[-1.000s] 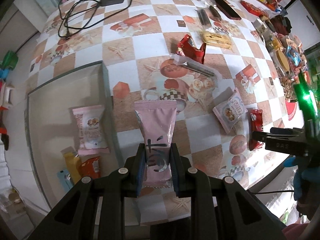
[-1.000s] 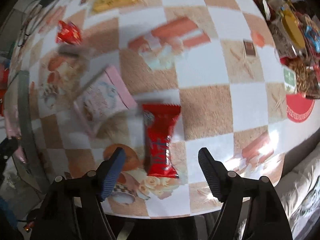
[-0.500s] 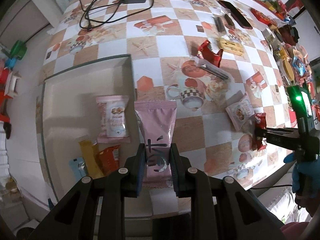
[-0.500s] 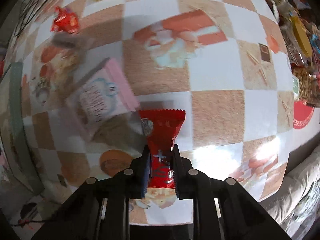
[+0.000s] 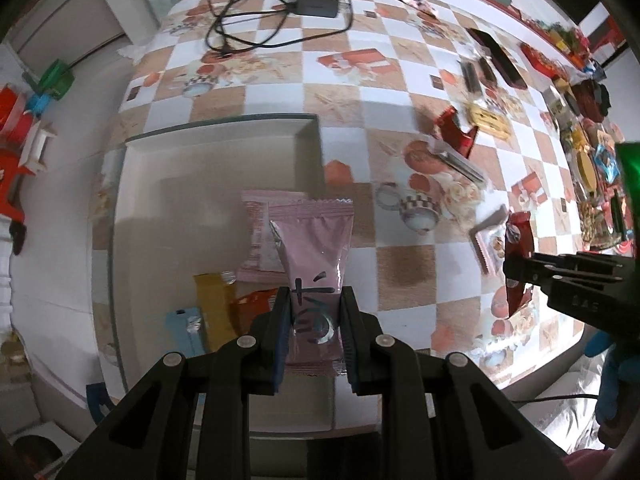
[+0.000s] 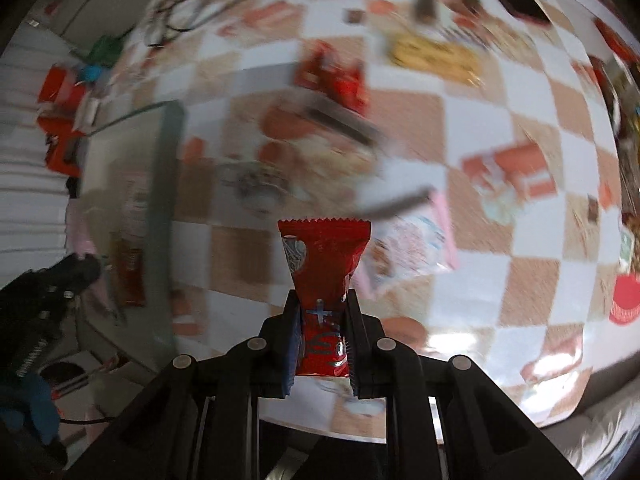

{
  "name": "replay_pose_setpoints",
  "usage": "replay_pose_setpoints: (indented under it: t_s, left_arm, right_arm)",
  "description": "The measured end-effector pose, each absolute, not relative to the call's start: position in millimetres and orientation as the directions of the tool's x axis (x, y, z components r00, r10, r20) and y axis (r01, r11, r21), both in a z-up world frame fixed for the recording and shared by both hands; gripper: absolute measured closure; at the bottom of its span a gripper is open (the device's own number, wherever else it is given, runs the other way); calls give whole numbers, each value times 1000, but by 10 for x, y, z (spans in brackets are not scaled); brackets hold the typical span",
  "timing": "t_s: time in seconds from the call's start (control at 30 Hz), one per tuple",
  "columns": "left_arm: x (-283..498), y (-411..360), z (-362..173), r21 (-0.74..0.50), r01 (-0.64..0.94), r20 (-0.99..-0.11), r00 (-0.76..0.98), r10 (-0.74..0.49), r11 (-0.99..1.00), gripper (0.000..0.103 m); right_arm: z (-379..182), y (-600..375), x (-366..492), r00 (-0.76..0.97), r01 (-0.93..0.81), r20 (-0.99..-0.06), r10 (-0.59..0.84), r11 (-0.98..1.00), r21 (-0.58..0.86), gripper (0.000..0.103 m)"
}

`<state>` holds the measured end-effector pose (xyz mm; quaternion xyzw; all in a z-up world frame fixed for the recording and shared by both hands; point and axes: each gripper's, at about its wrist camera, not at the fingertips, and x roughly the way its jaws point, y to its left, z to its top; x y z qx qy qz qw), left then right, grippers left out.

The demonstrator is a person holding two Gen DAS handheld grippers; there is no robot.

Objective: Organize snacks
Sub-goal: 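Carry the pink bar and red pack into the white tray and open both tools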

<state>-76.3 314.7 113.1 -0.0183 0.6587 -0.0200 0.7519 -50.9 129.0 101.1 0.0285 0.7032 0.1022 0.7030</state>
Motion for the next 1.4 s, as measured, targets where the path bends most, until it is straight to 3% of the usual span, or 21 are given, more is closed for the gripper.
replay_pose_setpoints:
  t_s: [0.77,1.4]
  left_arm:
    - [-889,3923,946,34,-104,-995,95,44,994,77]
    - [-906,3992,806,52,-97,-996,61,58,994,77]
  right_arm:
    - [898,2889,-207,-52,-381,-967,250,890,250,82]
    - [685,3242,-192,-105,-406,-967,232,878,254,82]
